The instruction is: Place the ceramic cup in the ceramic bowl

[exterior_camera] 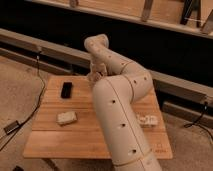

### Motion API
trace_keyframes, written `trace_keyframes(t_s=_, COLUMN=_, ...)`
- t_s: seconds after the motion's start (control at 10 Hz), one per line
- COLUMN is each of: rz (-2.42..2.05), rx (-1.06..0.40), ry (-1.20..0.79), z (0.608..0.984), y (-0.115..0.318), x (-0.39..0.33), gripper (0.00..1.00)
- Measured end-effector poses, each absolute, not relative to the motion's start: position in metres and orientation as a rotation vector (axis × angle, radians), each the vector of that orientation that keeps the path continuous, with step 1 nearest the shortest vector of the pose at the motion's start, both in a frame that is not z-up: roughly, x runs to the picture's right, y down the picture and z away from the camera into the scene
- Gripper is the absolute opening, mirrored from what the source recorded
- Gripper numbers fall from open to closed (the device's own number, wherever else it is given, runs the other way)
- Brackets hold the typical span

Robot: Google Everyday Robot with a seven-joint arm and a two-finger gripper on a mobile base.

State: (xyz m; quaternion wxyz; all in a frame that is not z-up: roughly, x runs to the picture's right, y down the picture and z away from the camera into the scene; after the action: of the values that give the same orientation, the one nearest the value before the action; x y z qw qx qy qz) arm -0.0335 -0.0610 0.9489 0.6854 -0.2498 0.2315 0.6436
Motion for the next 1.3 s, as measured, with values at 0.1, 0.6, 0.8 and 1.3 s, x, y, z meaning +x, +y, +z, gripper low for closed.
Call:
trace_keyframes(t_s=0.1, rz=1.441, rx=-0.557, ry=0.511, z=0.951, y=-0.062, x=-0.035, gripper=0.30)
trace_keyframes(t_s=0.6, rz=1.433, rx=-0.549, ry=0.478, z=0.959, y=-0.066, x=-0.040, gripper=0.00)
trace_keyframes(t_s=0.8, rz=1.435, rx=-0.546, ry=0.467, z=0.957, y=-0.068, x=-0.043, gripper=0.00)
trace_keyframes(t_s=1.3, rz=1.455, rx=-0.512, ry=0.434, z=0.935, y=-0.088, x=-0.042, gripper=0.00)
